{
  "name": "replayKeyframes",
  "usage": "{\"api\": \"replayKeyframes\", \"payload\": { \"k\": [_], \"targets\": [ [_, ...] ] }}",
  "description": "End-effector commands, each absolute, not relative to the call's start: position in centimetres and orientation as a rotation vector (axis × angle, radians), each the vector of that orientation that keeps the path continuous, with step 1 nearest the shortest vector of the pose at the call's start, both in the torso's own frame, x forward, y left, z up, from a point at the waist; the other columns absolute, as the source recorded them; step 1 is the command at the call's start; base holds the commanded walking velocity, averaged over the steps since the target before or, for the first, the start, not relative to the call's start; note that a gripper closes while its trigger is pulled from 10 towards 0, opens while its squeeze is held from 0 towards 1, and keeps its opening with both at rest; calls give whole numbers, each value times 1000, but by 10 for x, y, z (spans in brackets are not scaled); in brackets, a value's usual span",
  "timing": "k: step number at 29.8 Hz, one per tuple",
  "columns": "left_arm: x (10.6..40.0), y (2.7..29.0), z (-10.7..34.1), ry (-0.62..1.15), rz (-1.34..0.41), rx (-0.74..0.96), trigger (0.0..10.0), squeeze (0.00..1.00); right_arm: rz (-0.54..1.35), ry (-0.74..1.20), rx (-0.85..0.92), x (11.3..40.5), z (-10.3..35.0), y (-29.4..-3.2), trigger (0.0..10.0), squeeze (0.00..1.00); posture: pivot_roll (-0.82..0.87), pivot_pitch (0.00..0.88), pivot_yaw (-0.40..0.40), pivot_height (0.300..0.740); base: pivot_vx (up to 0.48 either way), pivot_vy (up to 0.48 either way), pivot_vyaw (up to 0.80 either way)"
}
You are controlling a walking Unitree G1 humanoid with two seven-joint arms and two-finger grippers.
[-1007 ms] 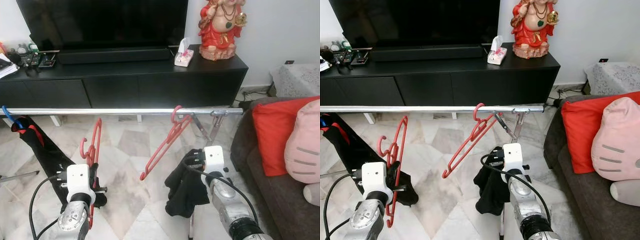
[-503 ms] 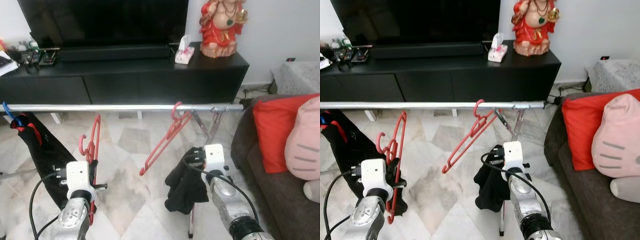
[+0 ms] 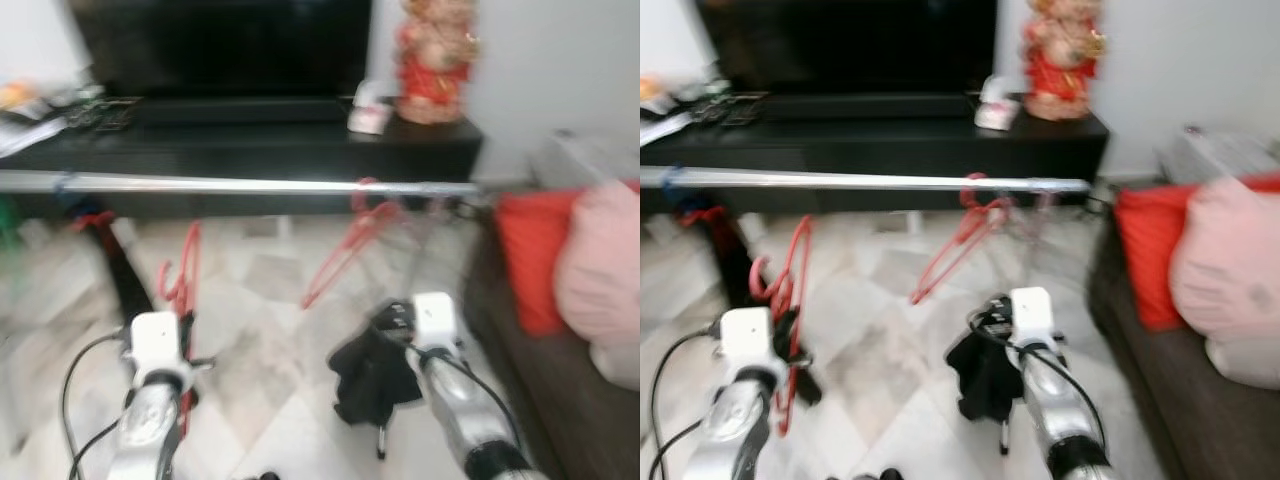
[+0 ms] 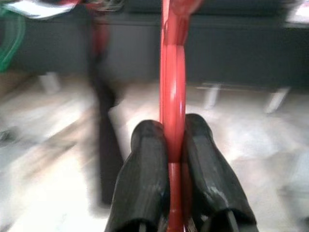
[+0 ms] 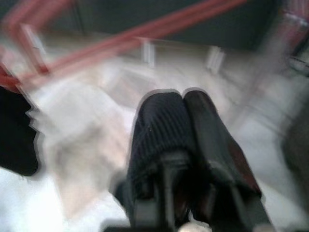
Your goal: Hang hanger
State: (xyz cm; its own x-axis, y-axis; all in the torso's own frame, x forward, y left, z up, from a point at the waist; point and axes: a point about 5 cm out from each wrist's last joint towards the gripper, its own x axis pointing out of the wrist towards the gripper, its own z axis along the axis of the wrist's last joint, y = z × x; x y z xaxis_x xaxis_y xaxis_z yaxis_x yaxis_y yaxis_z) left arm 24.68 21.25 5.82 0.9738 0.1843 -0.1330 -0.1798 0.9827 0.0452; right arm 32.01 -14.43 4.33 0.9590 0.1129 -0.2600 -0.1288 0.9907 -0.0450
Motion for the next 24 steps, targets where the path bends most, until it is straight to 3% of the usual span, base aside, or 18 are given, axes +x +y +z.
{"api": "replayKeyframes", "payload": {
  "k": [1,19,24],
  "targets": [
    [253,211,65,115,175,40,10000,0,126,259,-53,318,42,-142,10000,0,-89,0,28,740,-285,0,0],
    [252,212,66,114,179,36,10000,0,128,248,-57,320,46,-143,10000,0,-92,0,26,740,-277,0,0],
    [252,212,66,121,169,34,10000,0,130,246,-57,322,48,-142,10000,0,-89,0,26,740,0,0,0]
  ]
}}
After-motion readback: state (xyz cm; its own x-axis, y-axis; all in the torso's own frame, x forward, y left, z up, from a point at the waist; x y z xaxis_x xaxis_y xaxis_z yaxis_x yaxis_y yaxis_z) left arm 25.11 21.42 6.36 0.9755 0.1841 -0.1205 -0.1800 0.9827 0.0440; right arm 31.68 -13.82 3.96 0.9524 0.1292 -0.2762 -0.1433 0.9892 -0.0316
